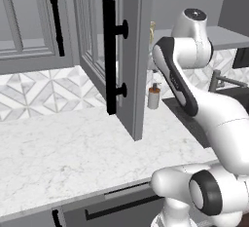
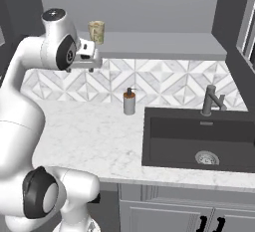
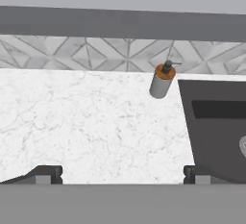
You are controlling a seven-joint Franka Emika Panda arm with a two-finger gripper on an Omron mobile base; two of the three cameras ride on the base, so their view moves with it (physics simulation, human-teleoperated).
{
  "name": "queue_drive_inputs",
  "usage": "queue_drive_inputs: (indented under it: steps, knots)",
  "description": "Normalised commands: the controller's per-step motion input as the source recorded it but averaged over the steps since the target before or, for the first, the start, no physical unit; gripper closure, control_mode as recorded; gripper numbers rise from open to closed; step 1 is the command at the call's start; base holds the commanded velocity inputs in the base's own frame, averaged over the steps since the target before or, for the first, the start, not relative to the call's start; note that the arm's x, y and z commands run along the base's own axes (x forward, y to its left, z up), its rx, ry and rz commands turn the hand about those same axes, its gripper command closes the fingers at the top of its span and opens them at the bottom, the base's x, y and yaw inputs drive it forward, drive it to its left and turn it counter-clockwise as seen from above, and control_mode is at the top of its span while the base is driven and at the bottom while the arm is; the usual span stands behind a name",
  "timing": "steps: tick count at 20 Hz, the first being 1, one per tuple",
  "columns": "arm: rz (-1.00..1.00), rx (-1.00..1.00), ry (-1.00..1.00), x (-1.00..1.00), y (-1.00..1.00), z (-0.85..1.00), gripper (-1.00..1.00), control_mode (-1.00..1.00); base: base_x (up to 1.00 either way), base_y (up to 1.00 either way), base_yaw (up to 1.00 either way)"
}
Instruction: Gather all objects into one cabinet and sort the glasses and bowls to opposite sides.
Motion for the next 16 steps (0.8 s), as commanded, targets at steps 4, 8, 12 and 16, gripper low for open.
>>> queue_drive_inputs:
  steps: [4, 8, 12, 16]
  knots:
    - [-0.01, 0.01, -0.30, 0.35, 0.06, 0.32, -1.00, -1.00, 0.00, 0.00, 0.00]
    - [-0.01, 0.02, -0.26, 0.33, 0.03, 0.17, -1.00, -1.00, 0.00, 0.00, 0.00]
    - [-0.03, 0.01, -0.27, 0.25, 0.03, 0.16, -1.00, -1.00, 0.00, 0.00, 0.00]
    - [-0.05, 0.00, -0.24, 0.22, 0.04, 0.09, -1.00, -1.00, 0.00, 0.00, 0.00]
